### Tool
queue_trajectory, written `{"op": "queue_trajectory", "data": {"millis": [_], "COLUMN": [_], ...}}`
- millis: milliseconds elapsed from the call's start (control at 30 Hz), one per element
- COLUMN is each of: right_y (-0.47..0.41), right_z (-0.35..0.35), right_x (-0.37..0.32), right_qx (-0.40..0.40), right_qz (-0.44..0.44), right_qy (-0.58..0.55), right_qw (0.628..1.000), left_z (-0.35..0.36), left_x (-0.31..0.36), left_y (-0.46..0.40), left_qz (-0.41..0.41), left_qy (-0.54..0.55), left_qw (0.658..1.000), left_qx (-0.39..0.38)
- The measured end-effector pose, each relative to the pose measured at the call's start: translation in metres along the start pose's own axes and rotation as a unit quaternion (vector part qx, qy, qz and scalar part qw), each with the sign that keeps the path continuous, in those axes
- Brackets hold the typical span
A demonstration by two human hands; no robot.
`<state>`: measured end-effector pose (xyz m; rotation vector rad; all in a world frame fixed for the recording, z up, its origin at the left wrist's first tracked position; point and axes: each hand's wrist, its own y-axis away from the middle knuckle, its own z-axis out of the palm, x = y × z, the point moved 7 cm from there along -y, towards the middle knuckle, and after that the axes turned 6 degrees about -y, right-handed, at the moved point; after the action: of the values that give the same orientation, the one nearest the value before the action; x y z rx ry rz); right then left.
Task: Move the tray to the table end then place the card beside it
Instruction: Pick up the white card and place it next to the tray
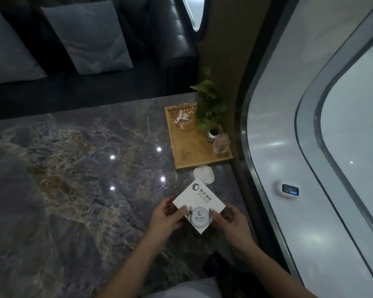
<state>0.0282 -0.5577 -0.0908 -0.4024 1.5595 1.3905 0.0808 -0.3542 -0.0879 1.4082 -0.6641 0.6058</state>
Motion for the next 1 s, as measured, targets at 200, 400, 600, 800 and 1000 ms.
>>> {"op": "queue_trajectory", "data": {"millis": [200, 400, 600, 800, 1000], "right_y": [-0.004, -0.004, -0.001, 0.005, -0.004], "right_z": [-0.019, -0.032, -0.034, -0.012, -0.007], "right_x": [0.005, -0.004, -0.029, -0.036, -0.028], "right_qx": [0.035, 0.060, 0.045, -0.051, -0.083], "right_qz": [0.017, 0.011, -0.129, -0.223, -0.200], "right_qy": [-0.047, 0.014, 0.302, 0.454, 0.498], "right_qw": [0.998, 0.998, 0.944, 0.861, 0.840], "left_z": [0.035, 0.054, 0.068, 0.081, 0.089], "left_x": [0.004, 0.003, -0.001, 0.001, -0.002], "left_y": [-0.009, -0.019, -0.032, -0.043, -0.052], "left_qz": [0.008, 0.004, 0.004, 0.025, 0.036], "left_qy": [-0.006, -0.009, -0.043, -0.078, -0.152], "left_qw": [0.999, 0.999, 0.997, 0.995, 0.986], "left_qx": [-0.030, -0.050, -0.066, -0.062, -0.054]}}
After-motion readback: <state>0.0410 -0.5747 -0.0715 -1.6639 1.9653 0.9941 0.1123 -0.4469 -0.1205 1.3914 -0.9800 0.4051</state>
